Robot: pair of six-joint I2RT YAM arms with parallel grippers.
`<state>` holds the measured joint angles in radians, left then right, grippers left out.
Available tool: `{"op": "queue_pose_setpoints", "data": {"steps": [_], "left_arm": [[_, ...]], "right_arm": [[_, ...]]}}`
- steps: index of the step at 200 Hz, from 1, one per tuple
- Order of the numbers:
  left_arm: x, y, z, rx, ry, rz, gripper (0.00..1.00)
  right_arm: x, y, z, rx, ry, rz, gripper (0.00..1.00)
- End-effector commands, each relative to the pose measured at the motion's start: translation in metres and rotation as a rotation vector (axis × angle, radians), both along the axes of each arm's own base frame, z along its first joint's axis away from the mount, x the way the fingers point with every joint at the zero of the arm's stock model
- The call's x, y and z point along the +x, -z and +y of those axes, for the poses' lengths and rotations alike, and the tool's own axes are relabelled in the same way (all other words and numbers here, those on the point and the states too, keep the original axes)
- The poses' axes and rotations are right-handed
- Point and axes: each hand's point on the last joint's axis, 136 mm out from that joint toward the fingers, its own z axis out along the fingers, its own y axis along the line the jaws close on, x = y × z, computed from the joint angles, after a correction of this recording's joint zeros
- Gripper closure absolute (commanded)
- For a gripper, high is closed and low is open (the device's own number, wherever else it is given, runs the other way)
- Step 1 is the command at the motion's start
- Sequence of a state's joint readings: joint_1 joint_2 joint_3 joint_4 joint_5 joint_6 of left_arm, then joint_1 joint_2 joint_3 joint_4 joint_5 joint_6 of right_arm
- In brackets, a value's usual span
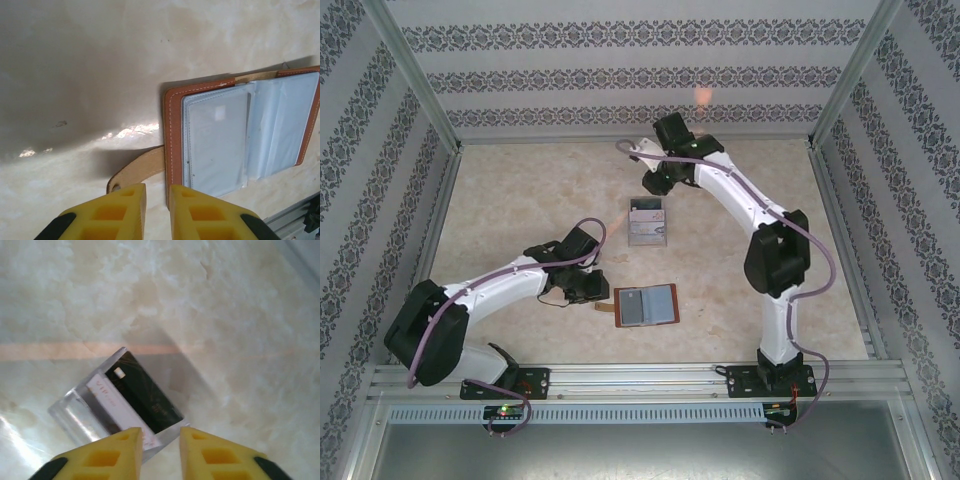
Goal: Take the credit cards out of the card holder
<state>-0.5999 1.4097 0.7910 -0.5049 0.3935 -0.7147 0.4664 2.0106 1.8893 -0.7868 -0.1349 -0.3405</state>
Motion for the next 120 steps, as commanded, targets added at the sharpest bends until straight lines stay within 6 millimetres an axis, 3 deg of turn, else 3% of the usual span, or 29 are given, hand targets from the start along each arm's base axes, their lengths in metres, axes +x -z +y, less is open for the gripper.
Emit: {"op": "queue_pose_setpoints", "data": {"steps": [1, 59, 90, 120], "left_arm": [[0.013, -0.011, -0.012, -0.051, 0.039, -0.040, 0.81], [0.015, -0.010, -0.026, -0.091, 0.066, -0.039, 0.84], [0.010, 0.005, -0.021, -0.037, 0.076, 0.010, 0.87], [0.001, 0.019, -0.009, 0.029, 0.091, 0.050, 0.90]], "right_arm": [[-0.015, -0.018, 0.004, 0.233, 0.206, 0.069, 0.81], [-0.093, 0.002, 0.006, 0.375, 0.438, 0.267, 0.88], [-0.138, 0.020, 0.015, 0.417, 0.536, 0.415, 0.87], [-0.176, 0.041, 0.035, 0.443, 0.526, 0.514, 0.85]]}}
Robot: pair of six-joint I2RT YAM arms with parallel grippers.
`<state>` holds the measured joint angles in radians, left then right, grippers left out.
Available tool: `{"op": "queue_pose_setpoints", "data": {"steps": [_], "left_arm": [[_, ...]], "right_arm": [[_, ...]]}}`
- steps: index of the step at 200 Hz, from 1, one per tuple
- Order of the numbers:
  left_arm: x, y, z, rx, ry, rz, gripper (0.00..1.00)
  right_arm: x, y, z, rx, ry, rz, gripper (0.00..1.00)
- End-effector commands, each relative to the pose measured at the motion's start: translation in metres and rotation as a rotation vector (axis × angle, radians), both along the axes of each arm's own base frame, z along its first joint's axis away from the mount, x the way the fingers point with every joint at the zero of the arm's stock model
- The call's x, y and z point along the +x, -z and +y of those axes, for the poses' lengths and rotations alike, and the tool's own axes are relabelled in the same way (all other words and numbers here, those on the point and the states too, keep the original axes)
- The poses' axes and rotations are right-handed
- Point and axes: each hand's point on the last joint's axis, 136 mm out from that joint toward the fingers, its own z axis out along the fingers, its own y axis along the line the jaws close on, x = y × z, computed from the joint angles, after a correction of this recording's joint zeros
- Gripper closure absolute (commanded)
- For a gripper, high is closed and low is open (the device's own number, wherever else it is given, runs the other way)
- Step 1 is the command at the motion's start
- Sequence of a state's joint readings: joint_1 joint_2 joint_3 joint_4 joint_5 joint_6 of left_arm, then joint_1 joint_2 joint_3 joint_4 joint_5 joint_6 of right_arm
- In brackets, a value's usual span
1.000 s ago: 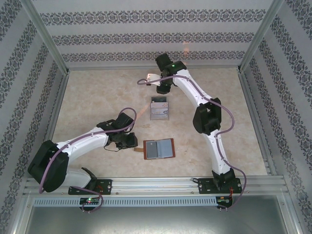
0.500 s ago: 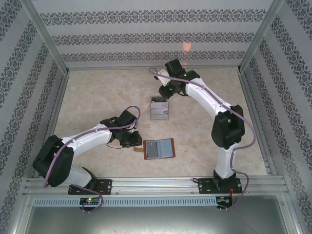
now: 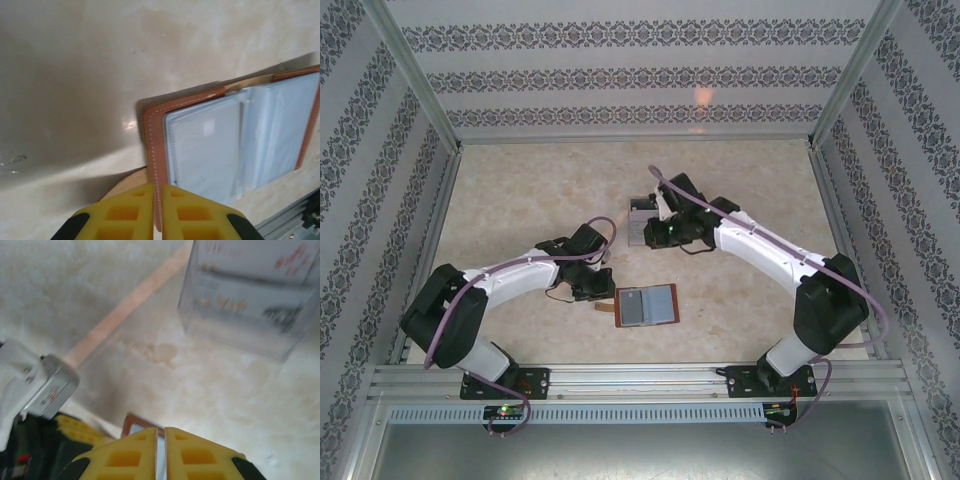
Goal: Take the credit cards out of the card holder
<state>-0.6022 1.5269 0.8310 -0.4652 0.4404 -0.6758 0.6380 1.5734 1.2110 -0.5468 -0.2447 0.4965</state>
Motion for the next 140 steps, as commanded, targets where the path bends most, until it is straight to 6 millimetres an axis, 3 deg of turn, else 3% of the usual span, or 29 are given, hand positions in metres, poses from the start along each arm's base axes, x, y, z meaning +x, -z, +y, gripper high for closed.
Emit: {"op": "queue_pose_setpoints", "data": {"steps": [1, 62, 140], "left_arm": [[-0.006, 0.004, 0.006, 0.042, 0.038, 0.012, 0.90], [-0.020, 0.020, 0.016, 0.072, 0.045, 0.041, 0.91], [-0.028, 0.037, 0.023, 0.094, 0.050, 0.066, 0.92]], "right_arm": [[-0.025, 0.009, 0.016, 0.084, 0.059, 0.096, 0.84], [-0.067, 0.051, 0.038, 0.039, 0.057, 0.213, 0.80], [-0.097, 0.093, 0.059, -0.021, 0.048, 0.308, 0.75]]}}
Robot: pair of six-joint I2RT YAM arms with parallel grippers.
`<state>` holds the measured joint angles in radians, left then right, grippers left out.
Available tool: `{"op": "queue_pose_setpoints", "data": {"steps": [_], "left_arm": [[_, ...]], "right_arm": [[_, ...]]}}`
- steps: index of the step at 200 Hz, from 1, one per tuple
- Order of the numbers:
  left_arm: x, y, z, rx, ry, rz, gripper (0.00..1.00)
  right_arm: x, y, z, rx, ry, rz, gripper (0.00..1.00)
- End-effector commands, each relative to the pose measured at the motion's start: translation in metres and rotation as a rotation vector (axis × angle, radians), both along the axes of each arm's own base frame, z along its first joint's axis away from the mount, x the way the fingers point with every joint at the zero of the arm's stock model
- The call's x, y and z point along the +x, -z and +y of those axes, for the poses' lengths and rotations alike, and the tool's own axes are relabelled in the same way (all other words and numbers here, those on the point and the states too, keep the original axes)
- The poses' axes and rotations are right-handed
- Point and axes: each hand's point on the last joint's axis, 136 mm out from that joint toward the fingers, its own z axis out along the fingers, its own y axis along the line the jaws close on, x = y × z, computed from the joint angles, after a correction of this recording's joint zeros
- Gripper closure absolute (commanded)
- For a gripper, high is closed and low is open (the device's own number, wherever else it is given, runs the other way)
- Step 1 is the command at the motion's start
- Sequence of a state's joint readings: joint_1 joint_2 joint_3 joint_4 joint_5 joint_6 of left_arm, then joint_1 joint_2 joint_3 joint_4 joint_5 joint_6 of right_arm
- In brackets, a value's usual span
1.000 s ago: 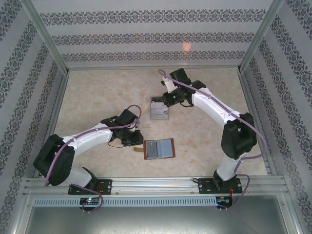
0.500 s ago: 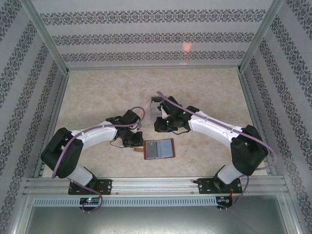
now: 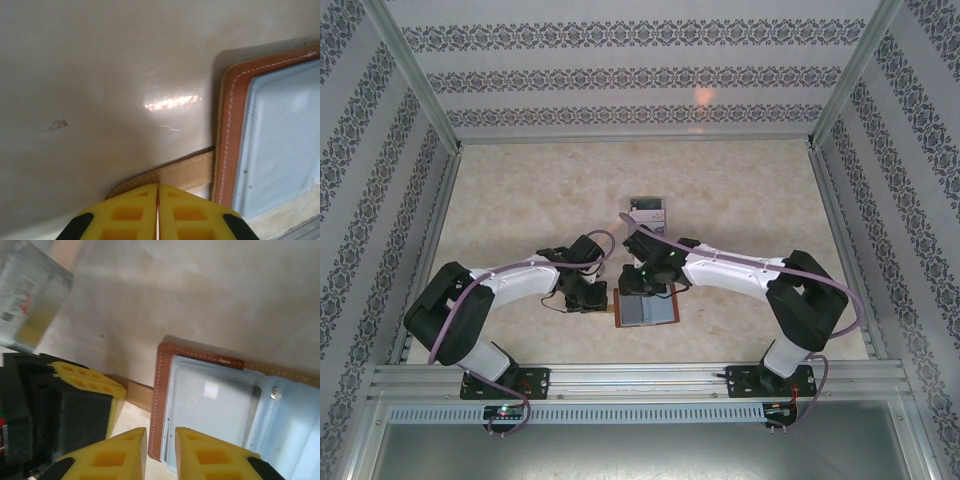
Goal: Take the credit cards out of the card holder
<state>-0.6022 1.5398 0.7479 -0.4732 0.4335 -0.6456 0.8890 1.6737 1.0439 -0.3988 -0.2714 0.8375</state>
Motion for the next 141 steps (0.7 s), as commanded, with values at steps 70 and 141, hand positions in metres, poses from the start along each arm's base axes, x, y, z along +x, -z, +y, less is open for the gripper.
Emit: {"op": "queue_pose_setpoints", "data": {"steps": [70, 141], "left_arm": [[-0.004, 0.011, 0.006, 0.026, 0.030, -0.002, 0.92], [-0.006, 0.009, 0.009, 0.025, 0.034, -0.005, 0.92]], "right_arm": [[-0.020, 0.041, 0.005, -0.095, 0.019, 0.064, 0.65], [-0.019, 0.049, -0.025, -0.282, 0.007, 0.026, 0.49]]}}
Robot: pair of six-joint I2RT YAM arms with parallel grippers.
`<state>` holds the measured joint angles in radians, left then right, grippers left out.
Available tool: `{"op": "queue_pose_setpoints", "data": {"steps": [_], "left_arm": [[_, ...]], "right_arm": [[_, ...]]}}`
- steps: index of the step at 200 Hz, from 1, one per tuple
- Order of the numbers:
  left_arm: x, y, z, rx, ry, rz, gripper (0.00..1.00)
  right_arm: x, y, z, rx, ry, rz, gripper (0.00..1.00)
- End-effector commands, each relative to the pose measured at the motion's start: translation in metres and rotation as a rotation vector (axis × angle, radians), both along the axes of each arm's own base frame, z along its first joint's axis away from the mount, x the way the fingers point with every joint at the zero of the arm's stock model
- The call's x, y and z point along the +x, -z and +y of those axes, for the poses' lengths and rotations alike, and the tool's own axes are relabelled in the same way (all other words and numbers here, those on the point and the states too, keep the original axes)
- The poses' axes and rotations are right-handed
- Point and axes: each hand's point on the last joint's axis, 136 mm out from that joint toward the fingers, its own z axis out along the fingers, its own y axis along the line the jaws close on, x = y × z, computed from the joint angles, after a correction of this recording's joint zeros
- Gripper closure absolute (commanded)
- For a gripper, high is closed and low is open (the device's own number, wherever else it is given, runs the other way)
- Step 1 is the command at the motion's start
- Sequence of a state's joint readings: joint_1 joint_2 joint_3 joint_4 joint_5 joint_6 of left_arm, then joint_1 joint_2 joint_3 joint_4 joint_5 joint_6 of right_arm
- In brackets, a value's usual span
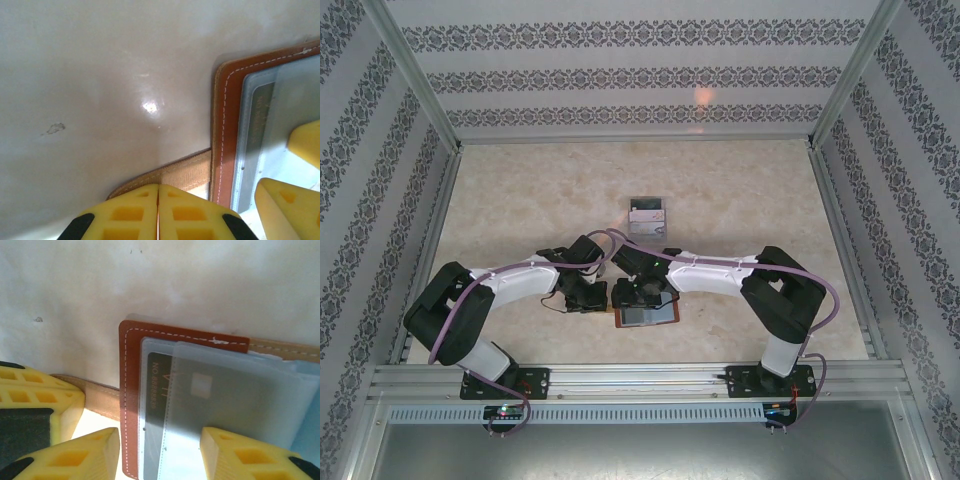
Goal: Take the credit cards out of the card holder
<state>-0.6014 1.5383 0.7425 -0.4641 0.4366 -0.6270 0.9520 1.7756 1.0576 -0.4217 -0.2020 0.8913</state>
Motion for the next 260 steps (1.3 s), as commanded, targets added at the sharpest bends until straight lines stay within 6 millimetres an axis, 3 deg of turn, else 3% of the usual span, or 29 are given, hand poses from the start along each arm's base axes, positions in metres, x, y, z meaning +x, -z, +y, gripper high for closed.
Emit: {"op": "queue_pose_setpoints", "data": {"steps": [1, 93, 124, 189, 241, 260], "left_arm": [[-0.006, 0.008, 0.010, 0.030, 0.017, 0.005, 0.92], [-0.003, 0.007, 0.007, 0.017, 0.022, 0.008, 0.92], [-0.002, 0.005, 0.008, 0.019, 0.020, 0.003, 0.92], [0.002, -0.002, 0.007, 0.023, 0.019, -0.008, 0.92], [0.010, -0.020, -0.003, -0.013, 0.016, -0.034, 0.92], [0.012, -0.028, -0.009, -0.038, 0.015, -0.045, 0.92]], "right_arm": [[-0.003, 0.011, -0.025, -0.159, -0.014, -0.015, 0.49], [0.004, -0.010, -0.069, -0.520, -0.100, -0.133, 0.38], [0.003, -0.016, -0.084, -0.557, -0.077, -0.166, 0.37], [-0.005, -0.004, -0.115, -0.606, -0.045, -0.135, 0.37], [-0.004, -0.015, -0.106, -0.535, -0.028, -0.156, 0.38], [-0.002, -0.024, -0.096, -0.460, -0.020, -0.171, 0.44]]}}
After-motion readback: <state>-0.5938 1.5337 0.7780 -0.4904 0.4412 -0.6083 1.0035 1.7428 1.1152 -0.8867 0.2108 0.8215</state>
